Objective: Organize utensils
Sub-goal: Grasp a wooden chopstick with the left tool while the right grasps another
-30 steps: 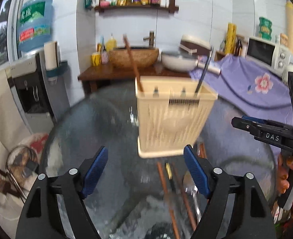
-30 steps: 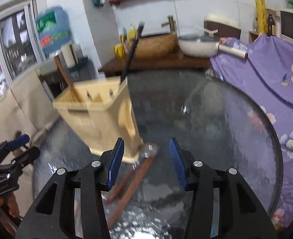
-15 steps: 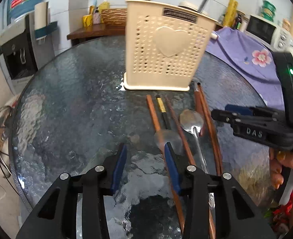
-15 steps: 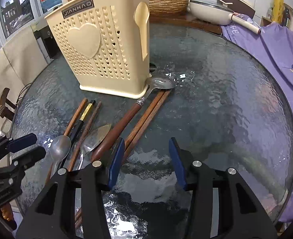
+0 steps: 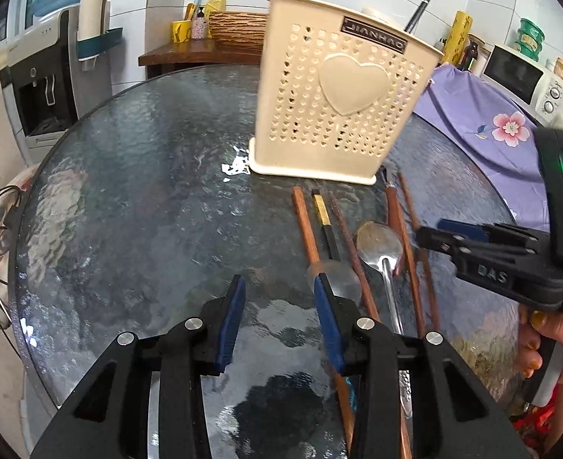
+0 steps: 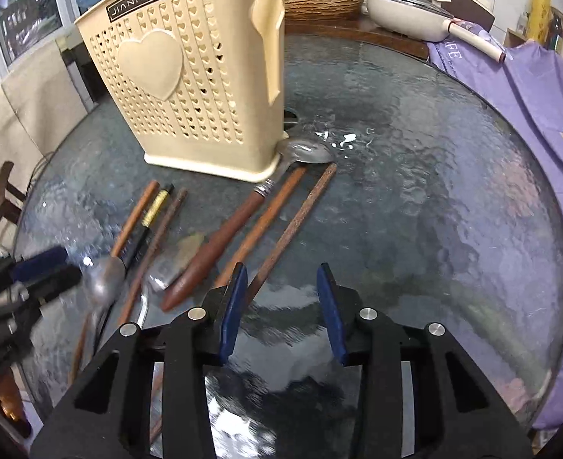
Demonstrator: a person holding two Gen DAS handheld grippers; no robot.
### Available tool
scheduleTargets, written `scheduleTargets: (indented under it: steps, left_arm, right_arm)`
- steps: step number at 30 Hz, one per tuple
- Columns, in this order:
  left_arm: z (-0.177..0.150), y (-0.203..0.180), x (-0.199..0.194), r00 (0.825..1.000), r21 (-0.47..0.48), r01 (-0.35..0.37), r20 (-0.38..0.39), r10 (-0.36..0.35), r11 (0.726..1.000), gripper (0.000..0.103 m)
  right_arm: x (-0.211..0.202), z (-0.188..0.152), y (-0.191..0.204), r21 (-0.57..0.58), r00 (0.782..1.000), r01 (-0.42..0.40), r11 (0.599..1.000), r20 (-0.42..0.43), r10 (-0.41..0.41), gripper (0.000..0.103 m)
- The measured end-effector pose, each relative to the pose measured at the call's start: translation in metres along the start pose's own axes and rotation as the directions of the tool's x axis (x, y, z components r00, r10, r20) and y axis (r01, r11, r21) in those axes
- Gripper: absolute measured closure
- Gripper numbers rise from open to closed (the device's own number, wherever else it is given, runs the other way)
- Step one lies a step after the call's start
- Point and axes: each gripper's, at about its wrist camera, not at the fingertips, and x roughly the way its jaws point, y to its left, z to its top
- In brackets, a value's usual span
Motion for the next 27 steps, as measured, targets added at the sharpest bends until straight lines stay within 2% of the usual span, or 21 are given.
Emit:
scheduleTargets:
  steps: [3, 7, 12, 15, 23, 27]
  left_arm:
    - [0.006, 0.002, -0.001, 1.000, 0.007, -0.013, 0.004, 0.013, 1.000, 0.066]
    - [0.020, -0.001, 0.003, 1.000, 0.018, -0.003, -0.004, 0.003, 1.000, 0.067]
    - [0.033, -0.015, 0.014, 0.999, 0.061, 0.023, -0.035, -0.021, 0.998, 0.078]
    - [0.037, -0.020, 0.024, 0.998, 0.070, 0.032, -0.062, -0.028, 0.997, 0.081]
    - [0.038, -0.026, 0.048, 0.994, 0.093, 0.011, -0.111, -0.001, 0.996, 0.090]
    - [0.041, -0.032, 0.053, 0.994, 0.130, -0.031, -0.103, 0.044, 0.991, 0.094]
  right_arm:
    - [-0.005, -0.003, -0.013, 0.011, 1.000, 0.028, 1.000, -0.012, -0.028, 0.068]
    - [-0.009, 0.000, -0.019, 0.025, 1.000, 0.018, 1.000, -0.002, -0.018, 0.068]
    - [0.002, 0.009, -0.028, 0.087, 1.000, 0.003, 0.996, -0.021, -0.001, 0.069]
    - [0.006, 0.011, -0.032, 0.109, 0.999, 0.022, 0.994, -0.027, -0.019, 0.070]
    - [0.016, 0.023, -0.044, 0.155, 0.999, 0.032, 0.987, -0.032, -0.027, 0.079]
    - [0.025, 0.035, -0.044, 0.150, 0.998, 0.057, 0.987, -0.037, -0.052, 0.084]
